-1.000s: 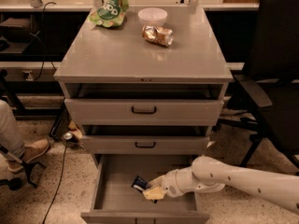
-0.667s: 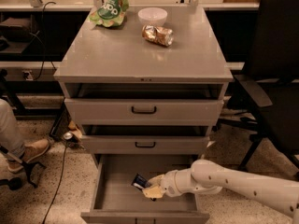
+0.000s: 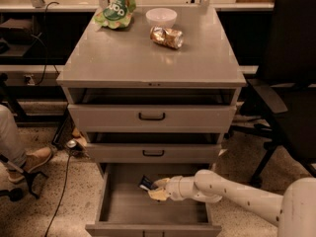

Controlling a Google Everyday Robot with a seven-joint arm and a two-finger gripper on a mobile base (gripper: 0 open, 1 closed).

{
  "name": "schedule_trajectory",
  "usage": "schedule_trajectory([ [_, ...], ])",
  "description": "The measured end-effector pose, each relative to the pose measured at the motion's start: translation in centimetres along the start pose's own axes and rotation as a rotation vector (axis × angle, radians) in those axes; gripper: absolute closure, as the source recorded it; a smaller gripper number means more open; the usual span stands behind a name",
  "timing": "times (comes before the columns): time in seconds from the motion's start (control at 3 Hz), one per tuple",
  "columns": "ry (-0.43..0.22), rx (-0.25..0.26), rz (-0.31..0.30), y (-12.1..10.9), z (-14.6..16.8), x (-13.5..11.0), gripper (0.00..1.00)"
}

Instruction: Place rxbar blueberry into bottom drawer

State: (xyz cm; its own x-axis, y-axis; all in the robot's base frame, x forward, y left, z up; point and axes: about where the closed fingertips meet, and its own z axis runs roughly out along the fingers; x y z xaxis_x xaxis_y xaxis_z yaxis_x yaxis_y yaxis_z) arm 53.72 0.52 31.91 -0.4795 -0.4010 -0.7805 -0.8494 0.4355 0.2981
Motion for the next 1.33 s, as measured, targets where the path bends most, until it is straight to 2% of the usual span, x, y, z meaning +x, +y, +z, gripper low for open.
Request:
schedule_trajectory([
  [0.33, 0.006, 0.035, 0.019, -4.0, 4.1, 2.7, 1.00],
  [0.67, 0.011, 0.051, 0.040, -5.8, 6.0, 4.5, 1.00],
  [1.0, 0.008, 0.053, 0.068, -6.3, 7.3, 6.2, 1.00],
  [1.33, -0.015, 0.035, 0.102, -5.7, 8.2, 7.6, 0.84],
])
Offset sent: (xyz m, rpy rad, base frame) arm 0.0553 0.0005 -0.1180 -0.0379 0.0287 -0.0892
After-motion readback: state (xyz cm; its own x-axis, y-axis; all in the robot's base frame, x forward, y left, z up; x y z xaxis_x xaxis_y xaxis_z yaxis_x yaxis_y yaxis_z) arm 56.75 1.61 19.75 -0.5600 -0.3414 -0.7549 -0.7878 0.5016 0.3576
